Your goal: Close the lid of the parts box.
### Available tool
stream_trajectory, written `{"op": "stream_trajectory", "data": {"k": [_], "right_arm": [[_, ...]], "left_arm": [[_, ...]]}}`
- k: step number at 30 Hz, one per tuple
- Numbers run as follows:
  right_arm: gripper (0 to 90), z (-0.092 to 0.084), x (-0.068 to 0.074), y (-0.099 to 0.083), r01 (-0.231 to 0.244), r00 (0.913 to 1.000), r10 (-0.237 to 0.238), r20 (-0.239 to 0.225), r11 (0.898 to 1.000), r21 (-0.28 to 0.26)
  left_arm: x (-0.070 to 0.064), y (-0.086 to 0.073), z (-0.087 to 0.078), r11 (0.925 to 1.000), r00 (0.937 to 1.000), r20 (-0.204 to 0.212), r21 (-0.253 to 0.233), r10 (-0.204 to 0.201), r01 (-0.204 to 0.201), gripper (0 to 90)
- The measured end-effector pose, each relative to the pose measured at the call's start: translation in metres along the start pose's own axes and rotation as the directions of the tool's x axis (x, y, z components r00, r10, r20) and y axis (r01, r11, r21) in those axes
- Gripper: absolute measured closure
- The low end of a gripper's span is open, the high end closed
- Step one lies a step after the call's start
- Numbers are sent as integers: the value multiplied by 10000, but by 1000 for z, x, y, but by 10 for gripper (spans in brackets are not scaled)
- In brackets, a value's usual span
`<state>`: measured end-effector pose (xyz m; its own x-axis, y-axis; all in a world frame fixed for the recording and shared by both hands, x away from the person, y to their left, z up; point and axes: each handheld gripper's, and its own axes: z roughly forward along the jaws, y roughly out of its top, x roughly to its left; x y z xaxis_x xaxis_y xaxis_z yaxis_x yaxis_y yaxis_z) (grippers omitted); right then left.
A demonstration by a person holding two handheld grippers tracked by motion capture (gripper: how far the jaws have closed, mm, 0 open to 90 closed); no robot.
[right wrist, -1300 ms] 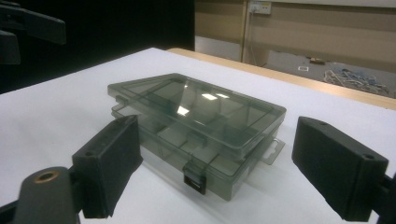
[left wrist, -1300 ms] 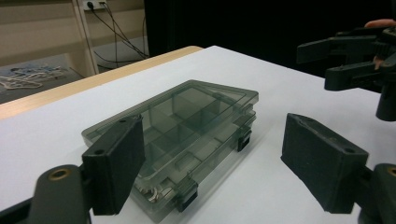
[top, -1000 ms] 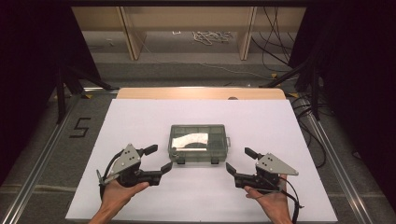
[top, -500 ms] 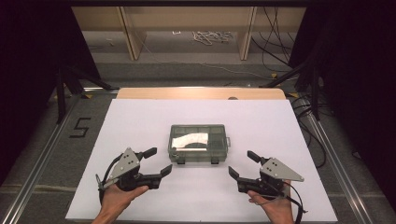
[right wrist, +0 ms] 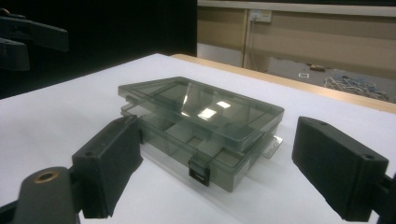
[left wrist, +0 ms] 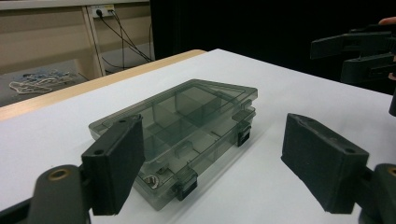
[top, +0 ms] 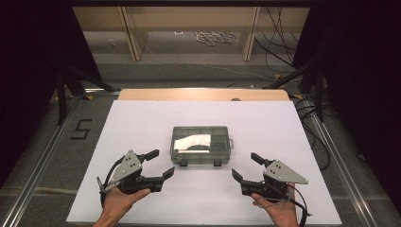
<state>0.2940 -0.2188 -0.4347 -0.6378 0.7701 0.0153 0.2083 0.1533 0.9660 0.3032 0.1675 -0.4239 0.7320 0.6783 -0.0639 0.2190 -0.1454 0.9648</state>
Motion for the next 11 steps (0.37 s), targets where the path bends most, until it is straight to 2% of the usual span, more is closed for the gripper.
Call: {"op": "stream_trajectory", "data": {"k": [4, 5, 9, 10, 11], "right_arm": [[162, 0, 0, 0, 5, 10000, -5, 24, 10000, -2], [162, 1, 0, 0, -5, 10000, 5, 58, 10000, -49], [162, 1, 0, 0, 24, 10000, -24, 34, 10000, -15], [162, 0, 1, 0, -168, 9998, 169, -59, 9998, 128], [162, 1, 1, -1, -151, 9999, 151, -39, 9998, 129]], "left_arm": [[1, 0, 0, 10000, 10000, 40, 37, 51, -51, 206], [0, -1, 0, 9999, 9999, -30, 30, -162, 162, 206], [1, -1, 0, 10000, 10000, -39, 12, -34, 34, 206], [2, -1, 0, 10000, 10000, -52, 15, -32, 32, 206], [2, -1, 0, 10000, 10000, -50, 25, -18, 18, 206]]}}
